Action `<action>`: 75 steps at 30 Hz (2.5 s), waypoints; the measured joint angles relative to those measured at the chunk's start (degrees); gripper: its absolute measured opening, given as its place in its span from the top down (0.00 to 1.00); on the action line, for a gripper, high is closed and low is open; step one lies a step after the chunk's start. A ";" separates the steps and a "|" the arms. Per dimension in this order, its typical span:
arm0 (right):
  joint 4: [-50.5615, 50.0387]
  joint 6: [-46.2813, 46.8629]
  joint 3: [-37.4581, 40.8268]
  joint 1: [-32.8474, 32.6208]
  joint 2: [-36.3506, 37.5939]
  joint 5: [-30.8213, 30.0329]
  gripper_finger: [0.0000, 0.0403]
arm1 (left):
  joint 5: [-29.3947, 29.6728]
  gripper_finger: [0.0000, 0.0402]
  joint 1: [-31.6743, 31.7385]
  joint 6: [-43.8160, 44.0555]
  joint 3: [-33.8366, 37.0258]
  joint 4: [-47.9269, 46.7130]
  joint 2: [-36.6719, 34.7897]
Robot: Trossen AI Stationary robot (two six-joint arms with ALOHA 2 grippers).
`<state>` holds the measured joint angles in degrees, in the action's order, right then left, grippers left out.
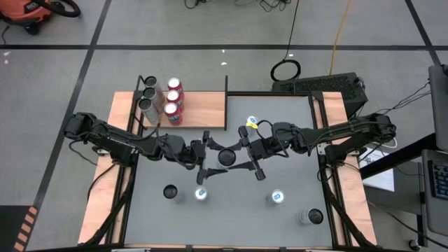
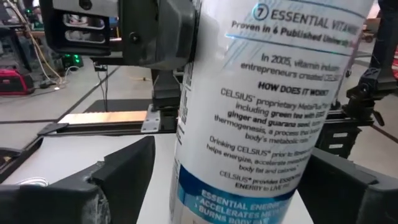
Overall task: Place canned beverage on shelf
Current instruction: Put the top white-blue soda can on the shelf
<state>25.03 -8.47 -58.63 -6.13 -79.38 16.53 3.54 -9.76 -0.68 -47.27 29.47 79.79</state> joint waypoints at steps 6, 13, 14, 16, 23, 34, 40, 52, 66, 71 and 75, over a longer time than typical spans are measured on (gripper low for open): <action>-0.04 -0.02 0.00 0.00 -0.04 0.11 0.60 | -2.47 0.20 -0.05 -1.16 0.00 0.16 0.00; -0.73 0.16 0.00 0.00 -0.06 0.02 0.58 | -2.98 0.40 -0.09 -1.60 0.00 -0.76 -0.02; -1.49 -0.19 0.00 0.00 -0.06 0.01 0.57 | -3.00 0.41 -0.09 -1.58 0.00 -1.18 -0.02; -2.68 -1.13 0.00 0.00 -0.06 0.02 0.54 | -3.37 0.41 -0.09 -1.54 0.00 -2.20 0.00; 2.86 -3.37 0.00 -0.16 -0.09 5.96 0.34 | -9.31 0.35 -0.06 -1.11 0.00 -2.08 0.00; 7.08 -2.92 -0.02 -0.59 -0.95 8.41 0.34 | -11.72 0.34 1.11 -3.04 -0.02 -2.68 0.00; 10.64 -2.84 -0.02 -0.81 -3.10 5.54 0.38 | -12.25 0.34 1.45 -2.84 -0.02 -2.90 0.00; 9.75 -2.78 -0.09 -0.84 -3.23 4.31 0.55 | -11.99 0.34 1.14 -2.63 -0.02 -3.29 0.00; 3.68 -3.21 -0.09 -0.24 0.66 1.97 0.59 | -4.25 0.34 -0.92 -1.10 -0.02 -2.00 0.02; 2.33 -3.19 -0.08 -0.01 1.66 1.51 0.59 | -3.46 0.31 -0.90 -1.03 -0.01 -1.12 -0.02; 2.05 -3.04 -0.06 0.14 1.64 0.23 0.59 | -0.17 0.20 -0.81 -1.12 -0.02 -0.29 -0.02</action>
<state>27.08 -11.51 -58.69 -5.99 -77.74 16.76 3.37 -10.57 -1.80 -47.29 29.18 79.77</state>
